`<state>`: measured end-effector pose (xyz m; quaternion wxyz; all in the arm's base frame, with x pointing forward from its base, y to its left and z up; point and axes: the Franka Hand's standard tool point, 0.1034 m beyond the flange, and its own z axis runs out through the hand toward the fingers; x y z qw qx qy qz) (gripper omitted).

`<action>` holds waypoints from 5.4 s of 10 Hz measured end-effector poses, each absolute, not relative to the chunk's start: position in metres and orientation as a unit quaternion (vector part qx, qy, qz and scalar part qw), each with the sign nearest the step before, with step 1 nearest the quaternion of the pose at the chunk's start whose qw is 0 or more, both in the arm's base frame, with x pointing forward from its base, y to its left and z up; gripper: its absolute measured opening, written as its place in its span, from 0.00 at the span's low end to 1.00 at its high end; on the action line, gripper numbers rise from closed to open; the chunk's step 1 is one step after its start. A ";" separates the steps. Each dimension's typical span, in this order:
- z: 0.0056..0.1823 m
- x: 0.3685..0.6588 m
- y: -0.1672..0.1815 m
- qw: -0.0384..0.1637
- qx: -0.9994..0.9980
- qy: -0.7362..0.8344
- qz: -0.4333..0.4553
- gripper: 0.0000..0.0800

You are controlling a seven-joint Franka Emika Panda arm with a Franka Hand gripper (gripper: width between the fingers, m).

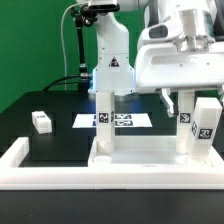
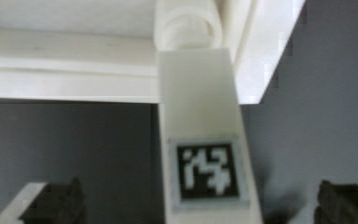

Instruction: Assemble desk

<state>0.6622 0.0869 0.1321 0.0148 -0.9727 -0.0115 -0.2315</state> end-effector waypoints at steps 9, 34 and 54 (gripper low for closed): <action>0.144 0.689 0.082 0.032 -0.999 0.026 0.034 0.81; 0.112 0.666 0.093 0.025 -0.806 0.591 -0.025 0.36; 0.120 0.664 0.101 0.017 -0.988 0.143 -0.046 0.36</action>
Offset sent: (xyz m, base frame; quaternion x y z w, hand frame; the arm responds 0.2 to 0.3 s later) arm 0.0288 0.0091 0.0088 -0.0009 -0.2376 0.0383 0.9706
